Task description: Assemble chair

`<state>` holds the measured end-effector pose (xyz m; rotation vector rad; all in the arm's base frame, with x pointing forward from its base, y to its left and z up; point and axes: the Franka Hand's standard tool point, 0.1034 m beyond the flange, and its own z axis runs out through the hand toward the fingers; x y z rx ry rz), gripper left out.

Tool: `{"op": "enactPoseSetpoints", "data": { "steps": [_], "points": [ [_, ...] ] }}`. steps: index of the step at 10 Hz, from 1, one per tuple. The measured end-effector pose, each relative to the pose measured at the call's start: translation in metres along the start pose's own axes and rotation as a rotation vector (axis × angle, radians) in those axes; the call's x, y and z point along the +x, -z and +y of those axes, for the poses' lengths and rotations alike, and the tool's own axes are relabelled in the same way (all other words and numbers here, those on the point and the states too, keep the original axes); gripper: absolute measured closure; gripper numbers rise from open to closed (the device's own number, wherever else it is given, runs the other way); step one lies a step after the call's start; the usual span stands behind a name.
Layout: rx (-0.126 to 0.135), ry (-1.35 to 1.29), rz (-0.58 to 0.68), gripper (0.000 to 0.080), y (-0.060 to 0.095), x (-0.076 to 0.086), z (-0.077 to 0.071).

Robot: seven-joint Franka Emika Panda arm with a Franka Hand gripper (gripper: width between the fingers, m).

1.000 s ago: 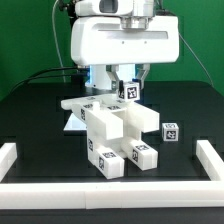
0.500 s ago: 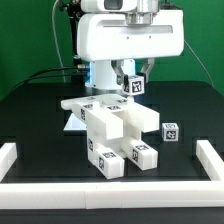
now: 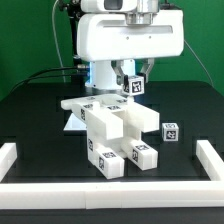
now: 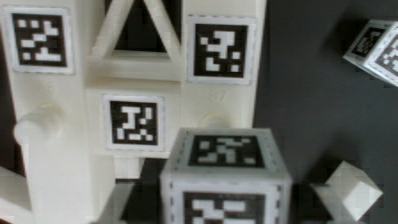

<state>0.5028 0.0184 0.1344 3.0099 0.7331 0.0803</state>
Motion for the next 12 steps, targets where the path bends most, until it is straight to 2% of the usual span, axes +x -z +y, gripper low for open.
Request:
{"op": "enactPoseSetpoints", "data": {
  "steps": [1, 9, 10, 11, 12],
  "points": [
    [-0.005, -0.017, 0.007, 0.0515, -0.0116, -0.0025, 0.0028],
    [-0.005, -0.017, 0.007, 0.0515, -0.0116, -0.0025, 0.0028],
    [-0.005, -0.017, 0.007, 0.0427, -0.0116, -0.0025, 0.0028],
    [-0.005, -0.017, 0.007, 0.0291, -0.0116, -0.0025, 0.0028],
    [-0.009, -0.016, 0.013, 0.0291, -0.0112, -0.0007, 0.0035]
  ]
}}
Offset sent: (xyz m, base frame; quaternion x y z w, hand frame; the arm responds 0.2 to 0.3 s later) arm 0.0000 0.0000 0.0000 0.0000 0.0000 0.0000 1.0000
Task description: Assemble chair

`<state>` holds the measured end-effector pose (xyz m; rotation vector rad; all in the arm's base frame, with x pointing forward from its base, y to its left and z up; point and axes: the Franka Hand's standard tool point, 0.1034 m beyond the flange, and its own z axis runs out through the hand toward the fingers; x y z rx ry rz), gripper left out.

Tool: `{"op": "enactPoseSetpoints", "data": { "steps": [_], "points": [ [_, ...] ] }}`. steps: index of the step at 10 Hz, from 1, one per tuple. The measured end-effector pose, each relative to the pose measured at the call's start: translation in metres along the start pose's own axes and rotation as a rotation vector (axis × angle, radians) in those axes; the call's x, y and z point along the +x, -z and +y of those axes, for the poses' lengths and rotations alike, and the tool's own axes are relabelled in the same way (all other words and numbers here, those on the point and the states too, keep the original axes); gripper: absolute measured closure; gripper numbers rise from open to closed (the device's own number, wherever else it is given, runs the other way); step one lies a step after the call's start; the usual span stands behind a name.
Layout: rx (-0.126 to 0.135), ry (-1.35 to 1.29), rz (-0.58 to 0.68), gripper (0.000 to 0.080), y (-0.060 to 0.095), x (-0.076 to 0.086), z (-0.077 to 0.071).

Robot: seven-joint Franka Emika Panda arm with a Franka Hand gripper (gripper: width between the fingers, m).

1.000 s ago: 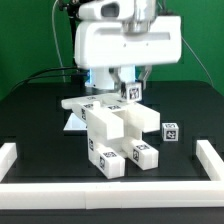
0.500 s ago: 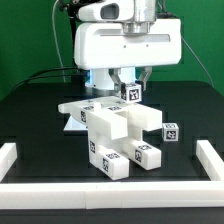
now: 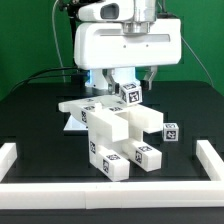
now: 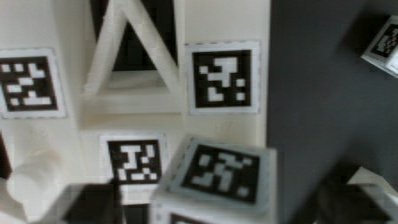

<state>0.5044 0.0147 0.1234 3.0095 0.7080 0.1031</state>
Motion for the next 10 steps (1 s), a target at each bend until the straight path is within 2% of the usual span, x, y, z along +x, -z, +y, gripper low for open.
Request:
{"op": "enactPoseSetpoints", "data": {
  "steps": [1, 2, 7, 8, 10],
  "points": [
    [0.0, 0.0, 0.0, 0.018, -0.0001, 0.0, 0.0],
    [0.0, 0.0, -0.001, 0.0159, -0.0003, -0.0001, -0.0001],
    [0.0, 0.0, -0.002, 0.0151, -0.0007, -0.0004, -0.0001],
    [0.007, -0.005, -0.012, 0.0151, -0.0007, -0.0015, -0.0005],
    [0.096, -0.083, -0.095, 0.0151, 0.0057, 0.0023, 0.0001]
  ]
}}
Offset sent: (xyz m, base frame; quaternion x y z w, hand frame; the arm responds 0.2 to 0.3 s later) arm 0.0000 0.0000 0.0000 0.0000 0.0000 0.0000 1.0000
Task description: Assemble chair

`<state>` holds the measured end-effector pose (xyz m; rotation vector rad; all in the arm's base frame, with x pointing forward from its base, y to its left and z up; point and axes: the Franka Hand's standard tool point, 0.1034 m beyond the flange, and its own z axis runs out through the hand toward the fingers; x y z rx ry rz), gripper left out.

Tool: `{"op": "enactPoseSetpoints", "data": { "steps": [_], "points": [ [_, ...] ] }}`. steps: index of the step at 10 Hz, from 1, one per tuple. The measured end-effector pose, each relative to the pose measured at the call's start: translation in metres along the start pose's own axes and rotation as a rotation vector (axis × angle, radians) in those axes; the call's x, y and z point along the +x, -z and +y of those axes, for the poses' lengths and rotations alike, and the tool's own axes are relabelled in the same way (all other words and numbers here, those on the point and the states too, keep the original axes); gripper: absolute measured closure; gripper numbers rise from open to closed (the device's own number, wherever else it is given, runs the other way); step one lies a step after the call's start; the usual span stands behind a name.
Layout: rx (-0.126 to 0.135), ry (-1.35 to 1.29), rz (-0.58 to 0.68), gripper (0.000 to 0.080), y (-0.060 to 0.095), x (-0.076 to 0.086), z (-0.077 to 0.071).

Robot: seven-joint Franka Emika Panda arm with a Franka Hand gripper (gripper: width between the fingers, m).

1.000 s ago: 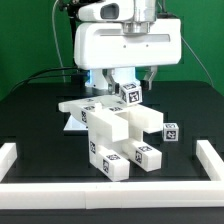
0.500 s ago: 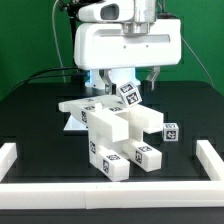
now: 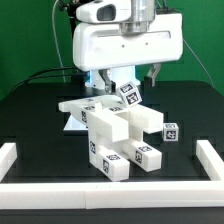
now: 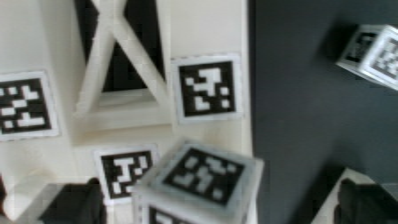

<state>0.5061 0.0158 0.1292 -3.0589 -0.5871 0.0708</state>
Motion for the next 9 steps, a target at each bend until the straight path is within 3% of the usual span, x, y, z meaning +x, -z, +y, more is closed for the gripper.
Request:
{"op": "enactPoseSetpoints", "data": {
  "steps": [1, 6, 8, 9],
  "points": [
    [-0.001, -0.001, 0.004, 0.0151, -0.0009, 0.0061, 0.0003],
    [-0.002, -0.013, 0.004, 0.0151, -0.0064, 0.007, -0.0016],
    [-0.002, -0.013, 0.003, 0.042, -0.0065, 0.007, -0.0016],
    [-0.002, -0.013, 0.003, 0.042, -0.0065, 0.007, -0.0016]
  ]
}}
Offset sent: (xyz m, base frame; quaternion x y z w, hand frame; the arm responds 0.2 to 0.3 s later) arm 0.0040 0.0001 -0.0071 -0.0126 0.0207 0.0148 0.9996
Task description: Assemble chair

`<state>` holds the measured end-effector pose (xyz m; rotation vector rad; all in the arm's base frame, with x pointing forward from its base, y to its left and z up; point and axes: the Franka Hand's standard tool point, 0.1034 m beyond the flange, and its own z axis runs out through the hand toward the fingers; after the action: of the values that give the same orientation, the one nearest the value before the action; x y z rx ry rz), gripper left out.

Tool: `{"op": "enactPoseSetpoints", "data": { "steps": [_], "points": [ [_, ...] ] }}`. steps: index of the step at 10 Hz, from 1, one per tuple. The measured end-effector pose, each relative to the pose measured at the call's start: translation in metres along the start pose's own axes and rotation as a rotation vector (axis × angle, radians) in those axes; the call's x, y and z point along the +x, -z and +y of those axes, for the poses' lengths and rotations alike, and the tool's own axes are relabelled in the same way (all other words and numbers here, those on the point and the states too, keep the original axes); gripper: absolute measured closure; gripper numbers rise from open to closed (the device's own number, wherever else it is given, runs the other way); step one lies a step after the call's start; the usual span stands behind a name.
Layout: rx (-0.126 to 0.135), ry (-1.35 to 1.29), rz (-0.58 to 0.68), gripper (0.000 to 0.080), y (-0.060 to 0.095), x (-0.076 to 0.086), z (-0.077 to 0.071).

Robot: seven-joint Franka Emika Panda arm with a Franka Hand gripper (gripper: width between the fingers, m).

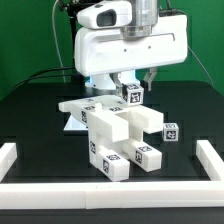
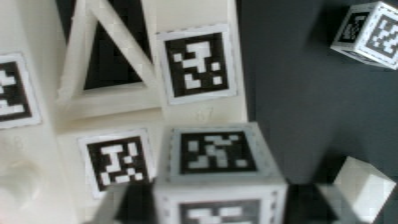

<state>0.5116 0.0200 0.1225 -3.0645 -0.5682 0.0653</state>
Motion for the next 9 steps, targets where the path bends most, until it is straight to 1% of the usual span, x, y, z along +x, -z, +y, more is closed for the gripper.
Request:
{"op": "enactPoseSetpoints", "data": {
  "steps": [1, 4, 9],
  "points": [
    [0.0, 0.0, 0.0, 0.0517, 0.0, 0.0, 0.0],
    [0.0, -0.028, 0.0, 0.0517, 0.0, 0.0, 0.0],
    [0.0, -0.366, -0.001, 0.0515, -0.0004, -0.0001, -0.0002]
  ]
}}
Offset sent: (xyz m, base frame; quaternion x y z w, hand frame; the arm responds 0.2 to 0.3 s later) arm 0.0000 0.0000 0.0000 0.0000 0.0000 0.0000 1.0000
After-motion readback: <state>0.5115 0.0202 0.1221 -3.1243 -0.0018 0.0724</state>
